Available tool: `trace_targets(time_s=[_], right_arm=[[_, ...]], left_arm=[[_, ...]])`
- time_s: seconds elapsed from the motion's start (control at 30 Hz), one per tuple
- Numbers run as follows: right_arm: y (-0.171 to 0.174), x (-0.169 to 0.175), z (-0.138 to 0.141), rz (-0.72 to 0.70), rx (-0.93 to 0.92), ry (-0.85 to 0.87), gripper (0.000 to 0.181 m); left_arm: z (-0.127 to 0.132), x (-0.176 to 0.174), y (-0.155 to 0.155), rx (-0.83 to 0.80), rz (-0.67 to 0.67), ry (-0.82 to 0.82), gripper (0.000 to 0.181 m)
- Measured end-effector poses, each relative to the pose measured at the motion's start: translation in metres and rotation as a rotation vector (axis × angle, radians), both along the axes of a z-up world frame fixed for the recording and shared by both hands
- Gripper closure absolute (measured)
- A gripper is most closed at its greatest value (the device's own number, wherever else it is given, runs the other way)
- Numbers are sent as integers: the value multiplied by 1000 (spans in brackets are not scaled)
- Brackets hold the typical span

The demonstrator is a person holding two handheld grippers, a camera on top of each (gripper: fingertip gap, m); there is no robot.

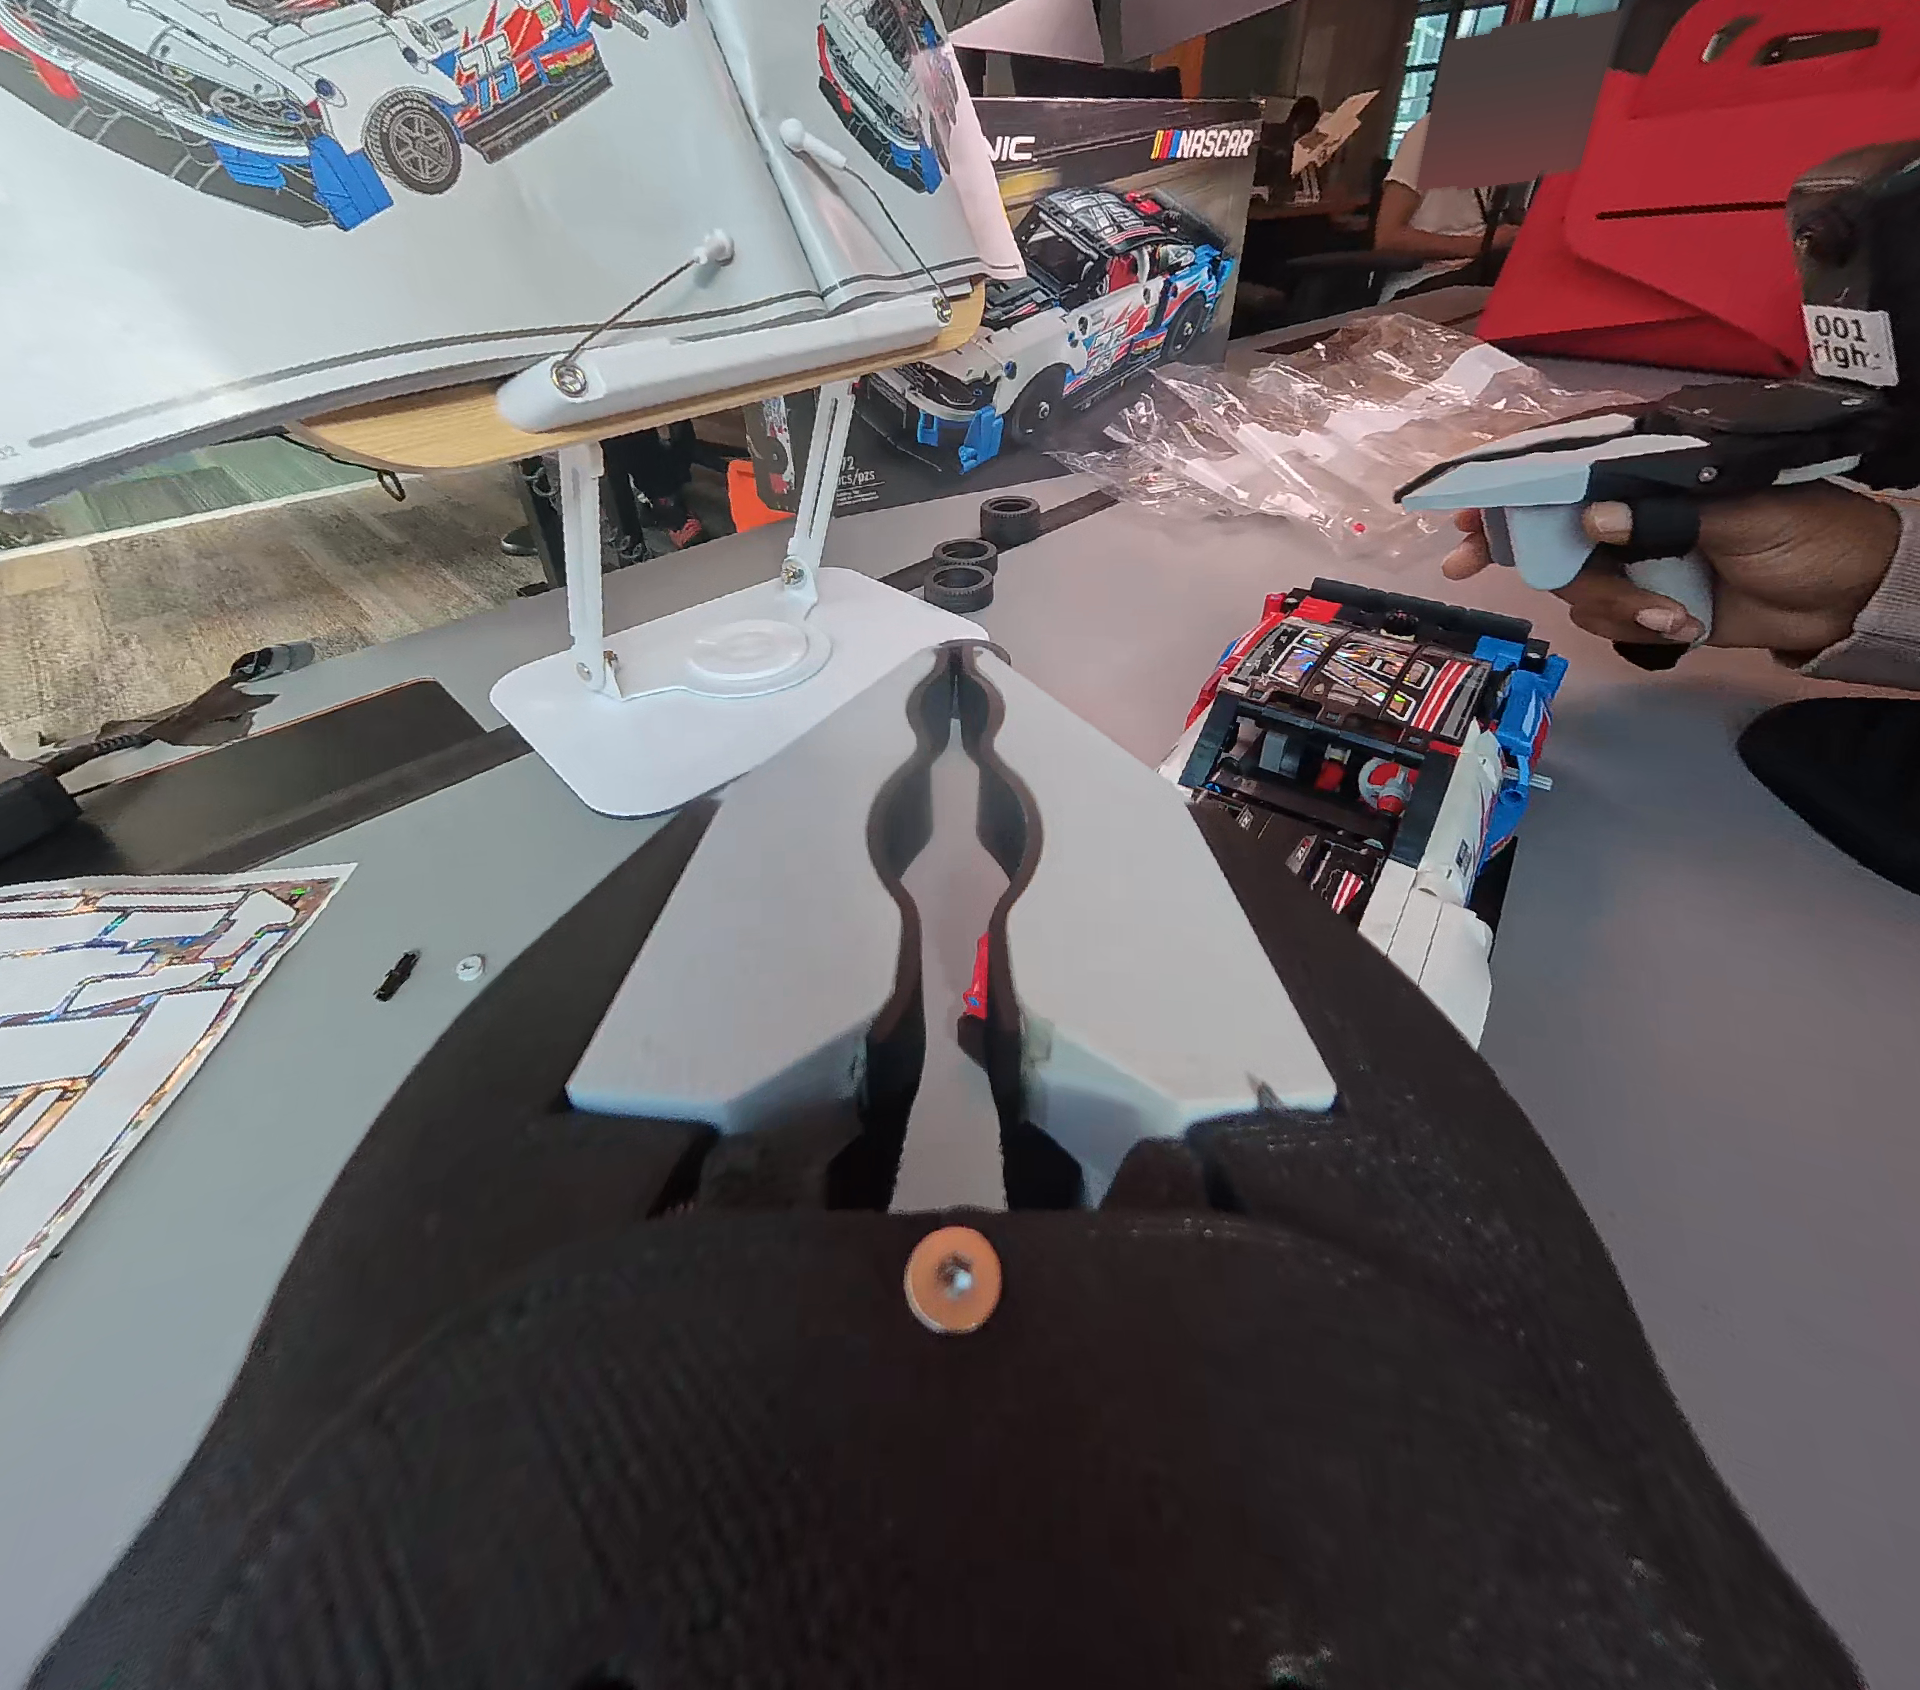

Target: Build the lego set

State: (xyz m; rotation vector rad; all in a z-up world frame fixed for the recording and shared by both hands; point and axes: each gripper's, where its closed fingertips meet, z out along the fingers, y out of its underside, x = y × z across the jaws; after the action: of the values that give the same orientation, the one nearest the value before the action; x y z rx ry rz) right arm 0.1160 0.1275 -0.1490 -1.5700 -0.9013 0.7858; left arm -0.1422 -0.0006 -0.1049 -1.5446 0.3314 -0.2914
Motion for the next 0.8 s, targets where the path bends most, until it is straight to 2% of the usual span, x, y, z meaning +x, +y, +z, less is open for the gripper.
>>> trace_targets(time_s=[0.23,0.37,0.43,0.47,0.57,0.63,0.7,0.8], right_arm=[[4,-8,-2,7,-7,-12,174],[8,-20,7,45,-9,-31,167],[1,-31,14,115,3,-38,158],[-10,-38,15,195,6,-67,150],[-53,-55,14,462,16,-232,106],[-73,-65,5,579,98,-433,82],[-87,-79,-4,665,198,-623,70],[-104,-96,-26,780,258,-854,67]], left_arm=[[-6,3,1,-14,-16,11,181],[-9,6,1,-30,-48,10,177],[-13,14,-2,-56,-112,31,157],[-17,18,-4,-86,-152,42,144],[-36,24,-12,-248,-273,35,103],[-58,27,-20,-371,-349,53,82],[-82,30,-23,-455,-383,103,70],[-103,50,-28,-532,-442,161,68]])
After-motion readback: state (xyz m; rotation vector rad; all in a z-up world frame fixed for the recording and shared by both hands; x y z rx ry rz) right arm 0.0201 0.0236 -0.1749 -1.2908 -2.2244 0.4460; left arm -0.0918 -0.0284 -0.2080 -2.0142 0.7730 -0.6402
